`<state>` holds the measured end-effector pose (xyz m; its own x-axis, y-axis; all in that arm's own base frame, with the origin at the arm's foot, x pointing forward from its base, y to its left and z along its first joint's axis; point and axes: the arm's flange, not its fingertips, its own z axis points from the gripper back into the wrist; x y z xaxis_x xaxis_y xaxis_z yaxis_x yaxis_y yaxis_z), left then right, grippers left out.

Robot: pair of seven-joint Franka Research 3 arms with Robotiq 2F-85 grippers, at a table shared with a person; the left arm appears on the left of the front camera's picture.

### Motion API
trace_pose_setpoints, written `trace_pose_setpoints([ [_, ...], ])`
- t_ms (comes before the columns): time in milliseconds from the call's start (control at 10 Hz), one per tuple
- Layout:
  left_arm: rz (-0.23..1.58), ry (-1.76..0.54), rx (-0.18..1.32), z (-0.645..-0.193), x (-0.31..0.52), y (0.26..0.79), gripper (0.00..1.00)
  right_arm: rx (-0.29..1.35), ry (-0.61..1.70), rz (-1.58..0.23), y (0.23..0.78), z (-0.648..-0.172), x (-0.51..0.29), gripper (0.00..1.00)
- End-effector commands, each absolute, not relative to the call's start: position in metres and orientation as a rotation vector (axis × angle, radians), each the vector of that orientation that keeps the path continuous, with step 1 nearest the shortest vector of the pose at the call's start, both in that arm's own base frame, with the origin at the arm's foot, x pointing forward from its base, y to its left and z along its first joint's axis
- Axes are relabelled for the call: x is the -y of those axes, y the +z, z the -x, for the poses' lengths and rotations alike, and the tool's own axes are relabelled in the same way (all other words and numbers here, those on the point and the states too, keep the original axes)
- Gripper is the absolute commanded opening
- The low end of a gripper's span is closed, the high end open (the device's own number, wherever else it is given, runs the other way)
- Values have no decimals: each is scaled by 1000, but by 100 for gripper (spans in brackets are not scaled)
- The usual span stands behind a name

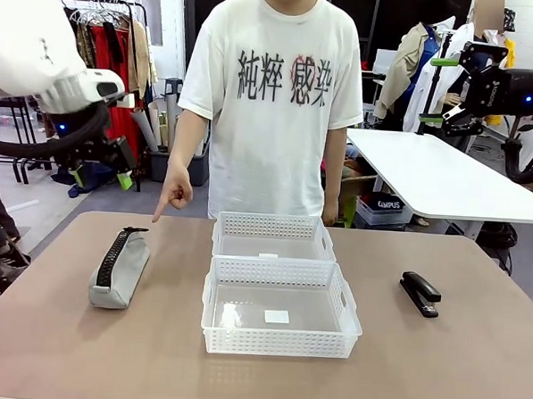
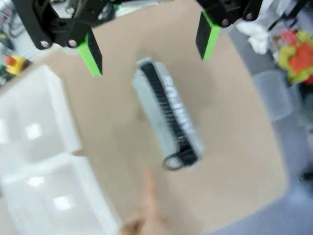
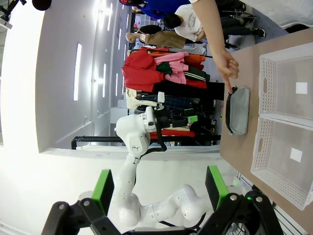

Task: Distribute items into two baskets.
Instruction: Pick up the Pencil pouch that the person points to.

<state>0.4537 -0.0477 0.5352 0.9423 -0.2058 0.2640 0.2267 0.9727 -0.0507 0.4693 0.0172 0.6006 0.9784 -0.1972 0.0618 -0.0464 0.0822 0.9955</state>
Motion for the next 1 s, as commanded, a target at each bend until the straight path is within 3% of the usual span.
trace_pose_setpoints([
  [0, -239, -19, 170, -473, 67, 501, 100, 199, -114, -1487, 601, -469, -17, 100],
  [200, -261, 82, 117, -474, 80, 476, 100, 199, -114, -1487, 601, -469, -17, 100],
  [500, -155, 92, -22, -480, 79, 426, 100, 199, -114, -1487, 601, -469, -17, 100],
  [900, -52, 9, 45, -485, 67, 389, 100, 199, -114, -1487, 601, -469, -17, 100],
])
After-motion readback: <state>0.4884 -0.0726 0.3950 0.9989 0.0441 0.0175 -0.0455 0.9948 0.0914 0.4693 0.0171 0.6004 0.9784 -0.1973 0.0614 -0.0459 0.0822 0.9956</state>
